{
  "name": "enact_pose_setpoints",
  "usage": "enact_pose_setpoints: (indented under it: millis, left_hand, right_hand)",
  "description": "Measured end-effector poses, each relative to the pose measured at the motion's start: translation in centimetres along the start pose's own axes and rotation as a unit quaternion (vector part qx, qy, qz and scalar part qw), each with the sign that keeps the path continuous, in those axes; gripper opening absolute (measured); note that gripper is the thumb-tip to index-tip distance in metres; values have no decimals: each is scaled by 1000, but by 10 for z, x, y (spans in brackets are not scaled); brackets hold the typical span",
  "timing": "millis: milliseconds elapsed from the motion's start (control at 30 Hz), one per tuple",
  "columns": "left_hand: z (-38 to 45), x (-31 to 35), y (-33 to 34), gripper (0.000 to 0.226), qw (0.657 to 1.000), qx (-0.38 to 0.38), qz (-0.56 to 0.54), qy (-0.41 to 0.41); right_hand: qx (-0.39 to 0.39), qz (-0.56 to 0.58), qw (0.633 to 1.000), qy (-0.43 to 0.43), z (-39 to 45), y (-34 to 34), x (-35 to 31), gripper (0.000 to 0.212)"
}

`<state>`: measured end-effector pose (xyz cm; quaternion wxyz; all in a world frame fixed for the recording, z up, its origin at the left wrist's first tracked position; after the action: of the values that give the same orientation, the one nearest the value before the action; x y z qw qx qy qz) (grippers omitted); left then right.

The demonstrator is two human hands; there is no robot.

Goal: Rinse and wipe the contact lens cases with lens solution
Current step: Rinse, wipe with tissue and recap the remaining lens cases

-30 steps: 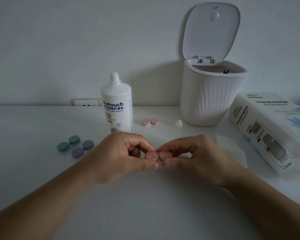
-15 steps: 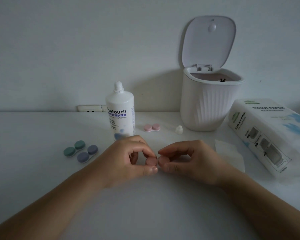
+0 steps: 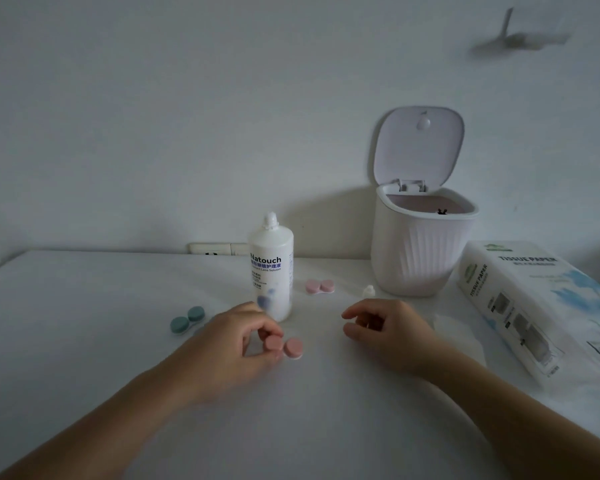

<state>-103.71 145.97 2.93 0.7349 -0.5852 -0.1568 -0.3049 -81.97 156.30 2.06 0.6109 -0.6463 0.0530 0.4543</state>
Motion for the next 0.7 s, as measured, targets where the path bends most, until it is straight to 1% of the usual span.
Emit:
enact_pose_setpoints:
  millis: [67,133,233,300,400,500,633,700]
  left_hand:
    - [-10,-7,-10,18,1000,28,12,-2]
    - [-18,-12,-20,22,997,66,30,0]
    - [-27,-15,-32,21,992,113,48,-9]
    - [-31,-18,-35,20,991,127,52,-14]
    - [-35,-22,-35,15,989,129,64,-24]
    - [-37,-24,-33,13,989,120,85,-26]
    - [-36,-24,-31,12,986,114,117,-24]
    - [-36,-25,-31,12,984,115,130,-28]
  right_hand:
    - [-17,-40,999,12,11,-2,-2,17]
    - [-14,-61,998,25,24,-5,-3,24]
    - [-10,-93,994,54,45,-5,-6,35]
    - [-16,-133,989,69,58,-1,-9,44]
    - [-27,-138,985,96,70,6,-13,50]
    - [-43,-154,980,116,78,14,-14,49]
    - [-47,-194,974,111,83,18,-15,32]
    - [-41,-206,973,99,84,19,-14,29]
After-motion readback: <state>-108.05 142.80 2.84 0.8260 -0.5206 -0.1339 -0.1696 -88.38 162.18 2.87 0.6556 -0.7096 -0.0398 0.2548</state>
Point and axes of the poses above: each hand's wrist, its own z-axis towards the middle knuckle, its own y-axis out of the palm, x = y × z, the point moved 8 cm from there along z, towards the middle knuckle, and after that the axes turned 2 degrees about -x, right-handed, at the moved point
